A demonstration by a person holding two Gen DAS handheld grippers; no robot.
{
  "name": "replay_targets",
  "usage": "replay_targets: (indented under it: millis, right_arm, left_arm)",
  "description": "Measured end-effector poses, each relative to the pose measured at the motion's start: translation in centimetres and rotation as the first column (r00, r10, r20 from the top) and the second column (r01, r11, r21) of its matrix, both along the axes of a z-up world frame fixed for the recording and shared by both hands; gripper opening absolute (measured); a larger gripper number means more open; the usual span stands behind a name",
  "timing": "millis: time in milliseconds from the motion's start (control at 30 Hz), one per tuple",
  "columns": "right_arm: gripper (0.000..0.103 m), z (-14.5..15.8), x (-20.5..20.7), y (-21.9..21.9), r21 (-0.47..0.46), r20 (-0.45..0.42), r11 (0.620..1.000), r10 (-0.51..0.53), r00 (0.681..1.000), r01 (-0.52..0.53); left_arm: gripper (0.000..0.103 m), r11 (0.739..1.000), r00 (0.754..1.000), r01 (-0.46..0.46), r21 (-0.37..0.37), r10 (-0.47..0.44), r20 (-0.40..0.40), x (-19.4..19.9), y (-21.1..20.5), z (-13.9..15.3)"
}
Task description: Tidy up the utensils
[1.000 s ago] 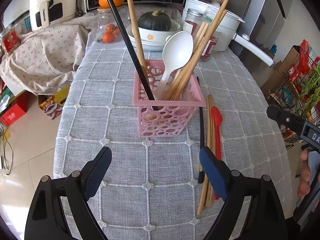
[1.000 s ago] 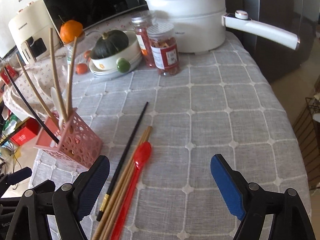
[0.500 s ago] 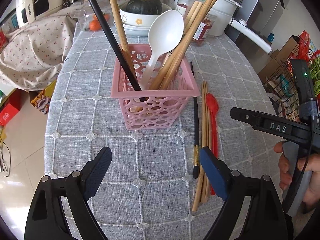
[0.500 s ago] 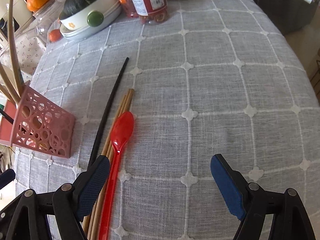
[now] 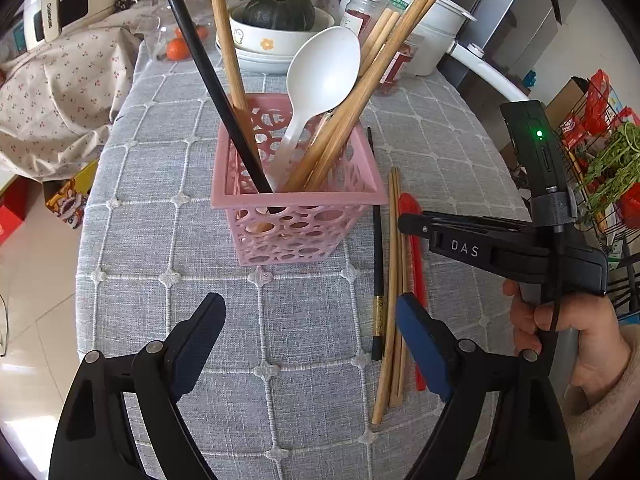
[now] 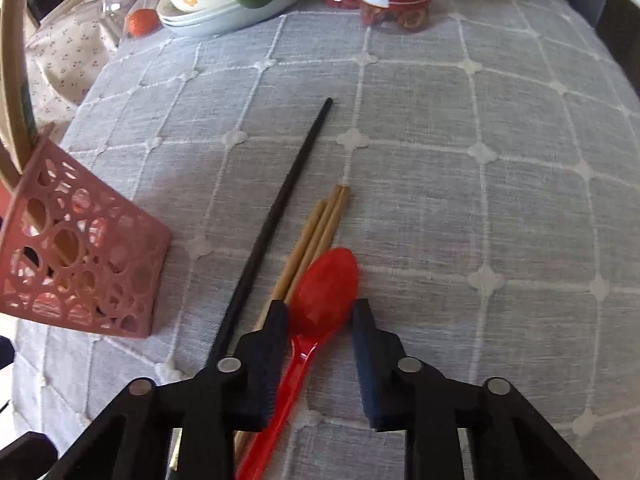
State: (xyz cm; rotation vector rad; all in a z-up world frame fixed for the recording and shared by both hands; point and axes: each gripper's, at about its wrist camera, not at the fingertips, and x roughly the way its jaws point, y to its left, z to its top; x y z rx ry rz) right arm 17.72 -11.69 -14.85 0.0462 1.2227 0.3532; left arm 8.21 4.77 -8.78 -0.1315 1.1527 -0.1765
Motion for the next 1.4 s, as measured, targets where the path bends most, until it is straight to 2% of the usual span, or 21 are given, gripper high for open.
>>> replay_targets:
  millis: [133,167,200,267,400,600,800,867,1067,1267,1333,1400]
  right_arm:
    - [0.023,0.1,-0.4,-1.0,-0.007,-0.026,1.0,0.001,1.0,-0.002]
    - [0.021,0.1,-0.5,-1.5,-0.006,-0.035,1.0,-0.011,0.999,0.011]
    - [0.012,0.0,-0.7,-2.2,0.001,-0.045,1.0,-0.026,0.999,0.026]
    - [0.007,0.3,-1.1,-3.6,0.023,-0.061,0.998,-0.057,0.997,0.058]
    - [0.004,1.2,-2.0,-6.1,-0.011,-0.049,0.996,-0.089,0.995,0.089]
    - [0.005,1.2,-3.2,-10.6,-0.04,-0.095,0.988,-0.155,0.983,0.151]
    - [0.011,1.3,-4.1,-14.6,0.029,-0.141,0.971,-0.233,0.962,0.239]
    - [0.026,1.5,-4.3,-15.5,0.04,-0.139,0.966,-0.247,0.959,0.254]
    - [0.037,1.7,-4.0,-15.3,0.057,-0.117,0.968,-0.236,0.965,0.244]
    - [0.043,0.7,-2.9,-12.5,0.026,-0.126,0.979,-0.198,0.972,0.203]
    - [0.043,0.1,-2.5,-11.3,-0.019,-0.141,0.983,-0.184,0.973,0.183]
    - [0.04,0.1,-2.3,-10.1,-0.082,-0.114,0.983,-0.172,0.979,0.163]
  left_arm:
    - [0.078,0.999,0.999,0.047,-0.006,-0.047,0.004,-0.4,-0.9,0.4]
    - [0.075,0.998,0.998,0.059,-0.007,-0.059,0.007,-0.6,-1.2,0.5]
    - [0.069,0.997,0.997,0.071,-0.01,-0.071,0.009,-0.7,-1.5,0.6]
    - [0.058,0.995,0.995,0.1,-0.02,-0.1,0.009,-1.0,-2.1,0.7]
    - [0.039,0.988,0.988,0.154,-0.02,-0.154,0.015,-1.5,-3.7,0.8]
    - [0.026,0.98,0.98,0.2,-0.006,-0.2,0.013,-1.7,-6.3,0.6]
    - [0.025,0.977,0.977,0.213,-0.003,-0.213,0.028,-1.7,-8.5,1.0]
    - [0.025,0.979,0.978,0.205,0.001,-0.205,0.027,-1.5,-8.8,0.8]
    - [0.025,0.983,0.983,0.184,0.008,-0.184,0.02,-0.9,-8.6,0.3]
    - [0.025,0.982,0.982,0.188,0.013,-0.188,0.018,-0.9,-8.4,0.2]
    - [0.025,0.981,0.981,0.191,0.014,-0.192,0.015,-0.9,-8.4,0.1]
    - [0.025,0.982,0.982,0.19,0.015,-0.191,0.014,-0.8,-8.3,0.0]
